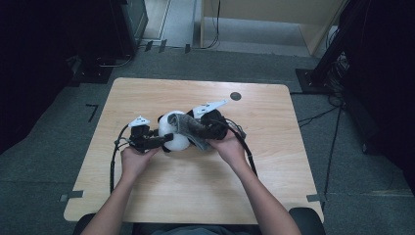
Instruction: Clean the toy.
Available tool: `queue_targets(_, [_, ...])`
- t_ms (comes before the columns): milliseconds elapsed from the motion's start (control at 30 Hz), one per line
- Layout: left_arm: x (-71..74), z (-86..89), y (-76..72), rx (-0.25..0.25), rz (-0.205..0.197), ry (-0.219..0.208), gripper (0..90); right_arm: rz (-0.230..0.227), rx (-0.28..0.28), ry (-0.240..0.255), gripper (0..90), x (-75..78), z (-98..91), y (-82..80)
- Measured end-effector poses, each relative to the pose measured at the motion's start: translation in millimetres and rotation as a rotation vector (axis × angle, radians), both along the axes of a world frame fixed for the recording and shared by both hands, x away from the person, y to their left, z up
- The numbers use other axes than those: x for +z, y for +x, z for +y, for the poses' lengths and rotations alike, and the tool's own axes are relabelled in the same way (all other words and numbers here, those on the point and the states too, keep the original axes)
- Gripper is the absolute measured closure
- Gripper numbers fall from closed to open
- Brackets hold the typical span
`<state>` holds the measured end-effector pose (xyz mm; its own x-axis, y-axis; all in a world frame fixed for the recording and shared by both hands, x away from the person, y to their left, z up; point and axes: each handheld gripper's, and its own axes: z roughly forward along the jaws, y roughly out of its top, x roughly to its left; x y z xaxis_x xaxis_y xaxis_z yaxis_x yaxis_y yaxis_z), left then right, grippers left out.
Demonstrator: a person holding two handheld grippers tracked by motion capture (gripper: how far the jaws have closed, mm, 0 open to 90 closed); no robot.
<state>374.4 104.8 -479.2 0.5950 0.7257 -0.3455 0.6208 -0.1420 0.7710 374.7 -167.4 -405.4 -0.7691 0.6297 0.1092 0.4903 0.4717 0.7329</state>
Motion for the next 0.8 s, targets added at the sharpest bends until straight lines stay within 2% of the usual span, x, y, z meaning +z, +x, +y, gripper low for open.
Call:
queue_targets(300, [-0.8, -0.6, 0.2, 0.000, 0.006, -0.007, 41.8, -0.024, -0.063, -0.003, 75.3, 7.5, -39.9, -6.7])
queue_targets(500, [-1.7, 0.2, 0.7, -0.005, 0.004, -0.007, 41.5, -0.031, -0.135, 0.013, 75.0, 0.5, -69.5, -12.8])
queue_targets(567, [-1.9, -0.1, 0.7, -0.006, 0.000, -0.003, 41.1, -0.011, -0.147, 0.026, 75.0, -2.9, -74.4, -12.9])
queue_targets(667, [-2.4, -0.3, 0.5, -0.002, -0.002, -0.005, 40.0, -0.012, -0.149, 0.024, 75.1, -2.8, -75.8, -11.6])
queue_targets(733, [-2.9, 0.4, 0.9, -0.003, 0.001, -0.010, 39.8, -0.008, -0.156, 0.043, 75.2, 0.9, -77.8, -9.0])
queue_targets(800, [-3.2, 0.9, 1.1, -0.005, 0.002, -0.011, 39.8, -0.027, -0.174, 0.033, 75.1, 7.0, -80.4, -5.4])
